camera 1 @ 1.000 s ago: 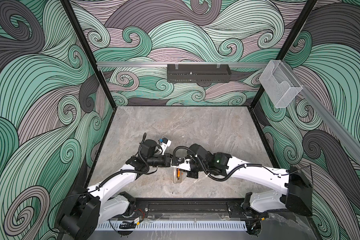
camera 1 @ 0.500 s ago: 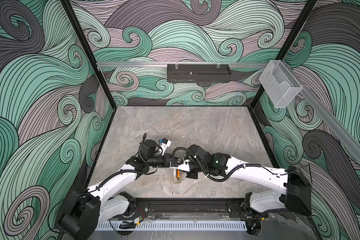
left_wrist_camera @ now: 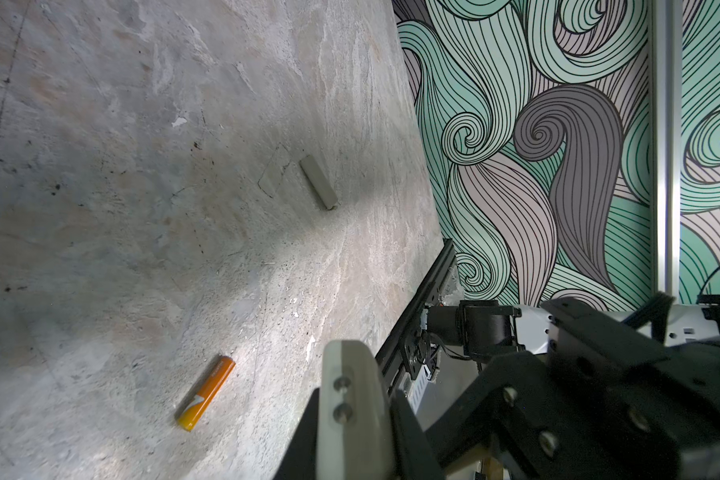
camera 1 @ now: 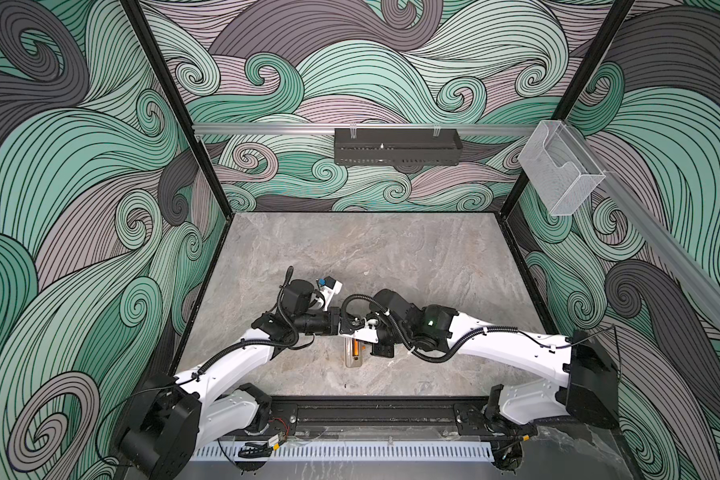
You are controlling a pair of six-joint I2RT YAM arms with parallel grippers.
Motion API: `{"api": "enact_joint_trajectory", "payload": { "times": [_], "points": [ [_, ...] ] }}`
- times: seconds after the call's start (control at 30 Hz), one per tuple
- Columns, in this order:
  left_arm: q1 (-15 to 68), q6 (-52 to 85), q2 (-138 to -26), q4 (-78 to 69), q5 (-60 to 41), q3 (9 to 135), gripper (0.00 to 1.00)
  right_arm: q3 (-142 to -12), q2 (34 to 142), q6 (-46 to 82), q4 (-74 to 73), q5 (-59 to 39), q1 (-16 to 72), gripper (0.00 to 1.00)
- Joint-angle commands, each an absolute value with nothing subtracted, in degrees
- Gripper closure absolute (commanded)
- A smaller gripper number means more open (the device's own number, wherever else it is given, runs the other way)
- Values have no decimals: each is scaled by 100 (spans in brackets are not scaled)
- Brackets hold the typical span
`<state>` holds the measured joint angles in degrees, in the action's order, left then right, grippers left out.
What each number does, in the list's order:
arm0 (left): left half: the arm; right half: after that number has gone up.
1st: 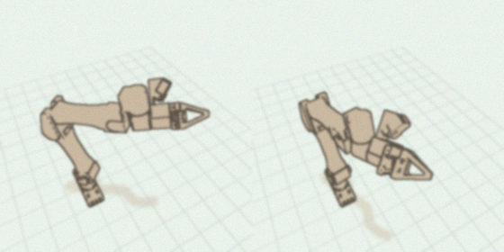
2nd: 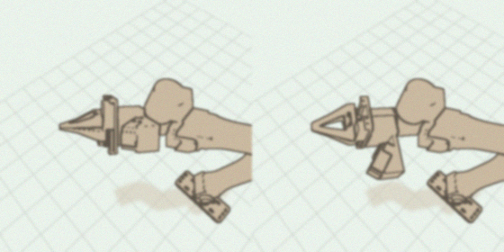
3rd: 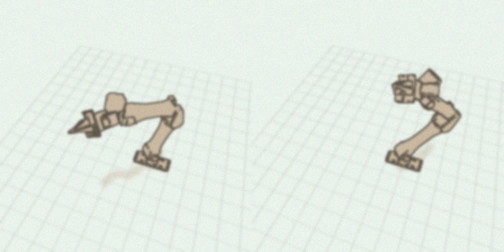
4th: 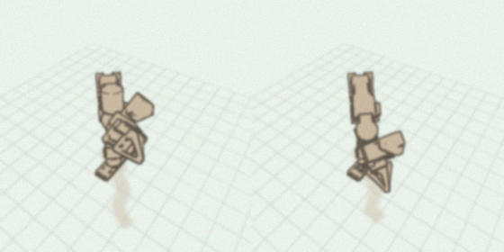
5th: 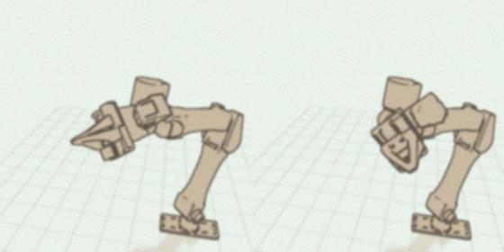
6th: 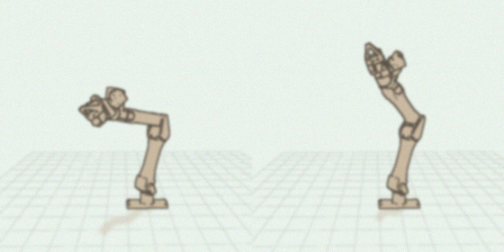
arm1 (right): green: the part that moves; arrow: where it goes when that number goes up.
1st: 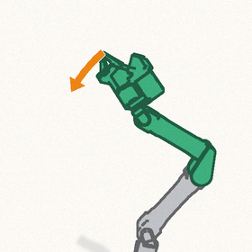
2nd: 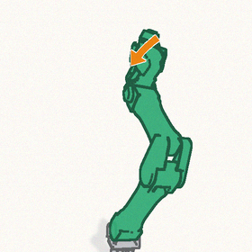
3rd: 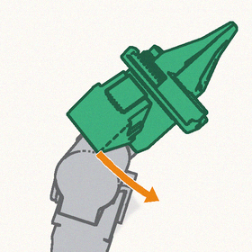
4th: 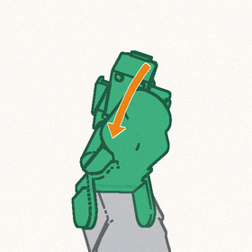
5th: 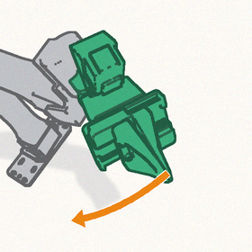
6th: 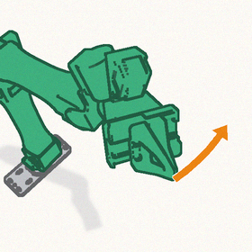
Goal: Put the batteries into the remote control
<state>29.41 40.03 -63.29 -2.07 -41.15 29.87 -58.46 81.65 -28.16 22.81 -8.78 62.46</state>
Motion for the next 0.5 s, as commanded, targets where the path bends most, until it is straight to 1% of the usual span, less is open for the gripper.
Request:
{"api": "enact_joint_trajectory", "payload": {
  "times": [0.0, 0.47],
  "points": [
    [2979, 4087, -6162, -756, -4344, 3176, 100, -5842, 8380, -2970, 2639, -944, 6356, 92],
    [2984, 4140, -6100, -787, -4288, 3122, 100, -5877, 8481, -3005, 2694, -729, 6434, 93]
  ]
}}
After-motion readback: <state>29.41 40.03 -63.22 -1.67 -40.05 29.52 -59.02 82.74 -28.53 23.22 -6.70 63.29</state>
